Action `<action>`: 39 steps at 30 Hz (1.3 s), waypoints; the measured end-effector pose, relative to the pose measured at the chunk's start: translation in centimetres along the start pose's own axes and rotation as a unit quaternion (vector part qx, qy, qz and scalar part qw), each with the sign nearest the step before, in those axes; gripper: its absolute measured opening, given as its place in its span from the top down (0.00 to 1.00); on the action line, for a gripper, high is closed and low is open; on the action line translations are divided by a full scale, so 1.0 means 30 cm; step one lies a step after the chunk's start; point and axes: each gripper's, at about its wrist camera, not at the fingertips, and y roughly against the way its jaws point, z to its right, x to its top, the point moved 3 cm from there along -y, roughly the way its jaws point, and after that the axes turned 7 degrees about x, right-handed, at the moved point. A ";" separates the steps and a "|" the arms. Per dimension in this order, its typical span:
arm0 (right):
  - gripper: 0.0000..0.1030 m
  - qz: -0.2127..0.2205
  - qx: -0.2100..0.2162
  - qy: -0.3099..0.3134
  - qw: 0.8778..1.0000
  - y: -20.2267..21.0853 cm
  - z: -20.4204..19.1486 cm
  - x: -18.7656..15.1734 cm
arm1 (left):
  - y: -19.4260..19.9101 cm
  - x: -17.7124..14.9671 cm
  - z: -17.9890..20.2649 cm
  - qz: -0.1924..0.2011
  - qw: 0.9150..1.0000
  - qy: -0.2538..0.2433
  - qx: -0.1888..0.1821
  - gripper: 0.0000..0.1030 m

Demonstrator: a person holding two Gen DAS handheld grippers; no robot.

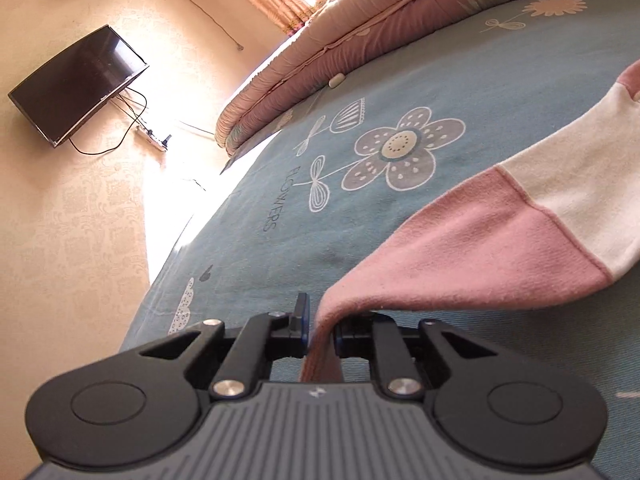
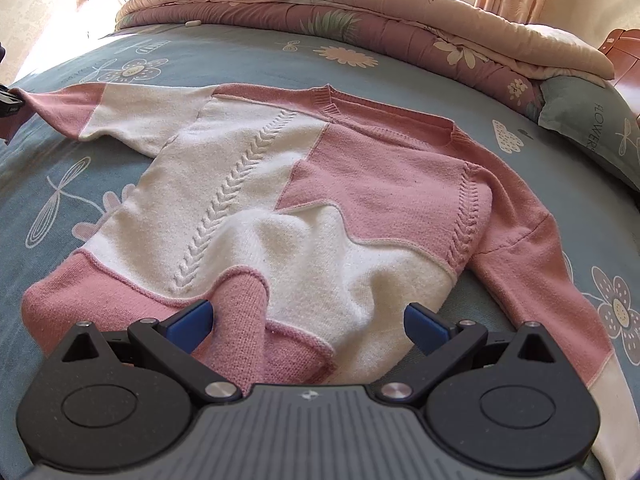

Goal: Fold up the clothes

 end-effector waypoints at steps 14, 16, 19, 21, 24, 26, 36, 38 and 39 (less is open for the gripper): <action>0.00 -0.005 0.000 0.002 1.000 -0.012 0.003 -0.005 | -0.205 -0.225 -0.094 -0.115 0.993 0.020 0.030 0.77; 0.00 -0.004 -0.001 0.002 1.000 -0.011 0.003 -0.004 | -0.229 -0.266 -0.181 -0.160 0.979 0.129 -0.004 0.78; 0.00 -0.005 -0.001 0.002 1.000 -0.013 0.003 -0.004 | -0.222 -0.337 -0.274 -0.195 0.909 0.341 -0.140 0.72; 0.00 -0.007 -0.001 0.003 1.000 -0.019 0.001 -0.007 | -0.205 -0.389 -0.290 -0.198 0.845 0.446 -0.217 0.59; 0.00 -0.011 0.000 0.007 1.000 -0.025 -0.008 -0.010 | -0.182 -0.435 -0.254 -0.201 0.771 0.524 -0.300 0.52; 0.00 -0.012 0.002 0.009 1.000 -0.029 -0.013 -0.011 | -0.172 -0.437 -0.212 -0.204 0.767 0.523 -0.310 0.51; 0.00 -0.014 0.003 0.014 1.000 -0.046 -0.024 -0.017 | -0.126 -0.212 -0.203 -0.089 0.818 0.478 -0.308 0.29; 0.00 -0.014 0.003 0.017 1.000 -0.052 -0.031 -0.018 | -0.184 -0.176 -0.148 -0.102 0.809 0.476 -0.331 0.29; 0.00 -0.016 0.003 0.019 1.000 -0.057 -0.035 -0.019 | -0.216 -0.167 -0.120 -0.114 0.803 0.477 -0.338 0.29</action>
